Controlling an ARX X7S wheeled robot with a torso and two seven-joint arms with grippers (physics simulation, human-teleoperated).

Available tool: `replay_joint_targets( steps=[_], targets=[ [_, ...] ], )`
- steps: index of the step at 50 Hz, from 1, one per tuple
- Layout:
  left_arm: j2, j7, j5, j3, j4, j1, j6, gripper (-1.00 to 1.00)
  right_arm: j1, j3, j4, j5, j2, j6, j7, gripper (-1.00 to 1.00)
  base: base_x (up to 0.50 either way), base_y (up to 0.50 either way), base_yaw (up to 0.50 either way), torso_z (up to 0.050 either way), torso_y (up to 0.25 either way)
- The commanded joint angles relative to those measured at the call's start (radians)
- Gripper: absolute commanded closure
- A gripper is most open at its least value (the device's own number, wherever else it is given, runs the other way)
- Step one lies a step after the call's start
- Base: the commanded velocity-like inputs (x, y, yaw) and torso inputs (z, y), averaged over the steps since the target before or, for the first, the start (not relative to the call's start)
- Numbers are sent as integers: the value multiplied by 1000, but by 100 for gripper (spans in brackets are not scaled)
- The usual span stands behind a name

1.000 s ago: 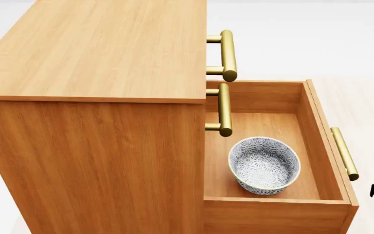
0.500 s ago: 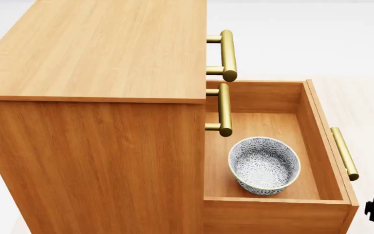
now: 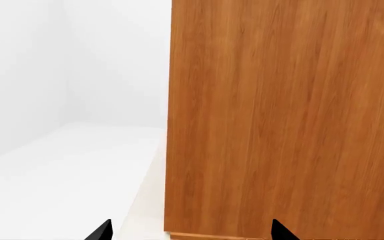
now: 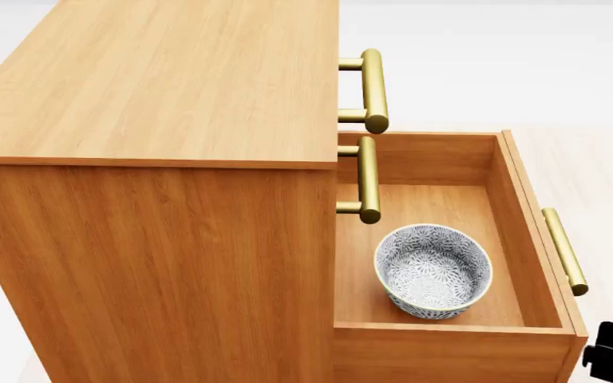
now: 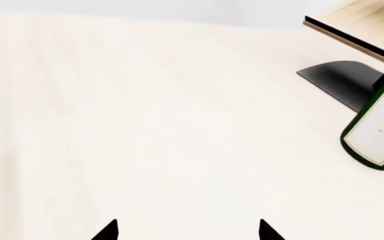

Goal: Put the bowl in the bottom drawer of the cabinet and close it.

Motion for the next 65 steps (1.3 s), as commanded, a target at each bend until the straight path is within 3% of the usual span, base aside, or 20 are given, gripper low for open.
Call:
replay_joint_targets(
  steps=[1, 27, 36, 39, 65],
  targets=[
    [10, 9, 3, 4, -37, -5, 28, -100, 39, -19, 103, -4, -14, -49, -2, -100, 0, 0, 0, 0, 0],
    [10, 7, 0, 4, -44, -5, 36, -100, 47, -69, 96, -2, -56, -71, -61, -100, 0, 0, 0, 0, 0],
    [-11, -12, -10, 0, 23, 0, -15, -100, -64, -58, -193, 16, -69, 84, -87, -100, 0, 0, 0, 0, 0],
    [6, 4, -1, 5, -34, -4, 30, -100, -85, -58, -245, 17, -72, 111, -89, -100, 0, 0, 0, 0, 0],
    [-18, -15, -17, 2, 32, 2, -16, -100, -140, -79, -318, 21, -102, 141, -116, -100, 0, 0, 0, 0, 0]
  ],
)
